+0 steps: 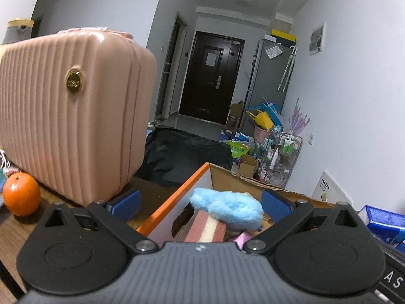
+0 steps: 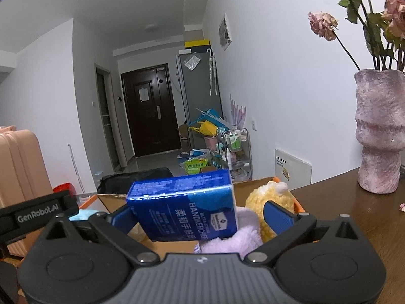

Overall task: Organize soft objects
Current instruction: 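Open the left tool to drop the plush while the right tool releases the carton into the box, then move both tools back toward the white foam pieces on the table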

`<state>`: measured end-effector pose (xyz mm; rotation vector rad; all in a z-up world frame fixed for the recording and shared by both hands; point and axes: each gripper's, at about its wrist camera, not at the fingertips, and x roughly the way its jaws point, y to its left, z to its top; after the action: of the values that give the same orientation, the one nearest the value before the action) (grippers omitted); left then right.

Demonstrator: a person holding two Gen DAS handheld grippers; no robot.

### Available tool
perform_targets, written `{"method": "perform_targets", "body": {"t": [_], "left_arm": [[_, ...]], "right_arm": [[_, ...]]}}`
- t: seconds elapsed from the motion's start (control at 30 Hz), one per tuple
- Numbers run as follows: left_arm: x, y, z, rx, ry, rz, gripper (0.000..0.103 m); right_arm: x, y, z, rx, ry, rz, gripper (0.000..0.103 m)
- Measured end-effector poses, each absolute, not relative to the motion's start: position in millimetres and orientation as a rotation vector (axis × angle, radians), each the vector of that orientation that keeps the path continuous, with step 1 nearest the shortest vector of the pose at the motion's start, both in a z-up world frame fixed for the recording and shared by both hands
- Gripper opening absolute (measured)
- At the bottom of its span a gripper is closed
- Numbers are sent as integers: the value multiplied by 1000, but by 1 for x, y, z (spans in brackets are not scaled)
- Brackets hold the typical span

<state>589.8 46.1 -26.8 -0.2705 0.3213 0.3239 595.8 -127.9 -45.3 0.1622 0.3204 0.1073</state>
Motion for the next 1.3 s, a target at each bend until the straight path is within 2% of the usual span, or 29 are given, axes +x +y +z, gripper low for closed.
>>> {"method": "perform_targets", "body": {"t": [0.83, 1.3], "left_arm": [[518, 38, -20, -163, 308, 189, 103], [467, 46, -28, -72, 367, 91, 103]], "right_arm": [[536, -151, -40, 78, 259, 247, 103], [481, -173, -50, -23, 347, 324, 103]]}}
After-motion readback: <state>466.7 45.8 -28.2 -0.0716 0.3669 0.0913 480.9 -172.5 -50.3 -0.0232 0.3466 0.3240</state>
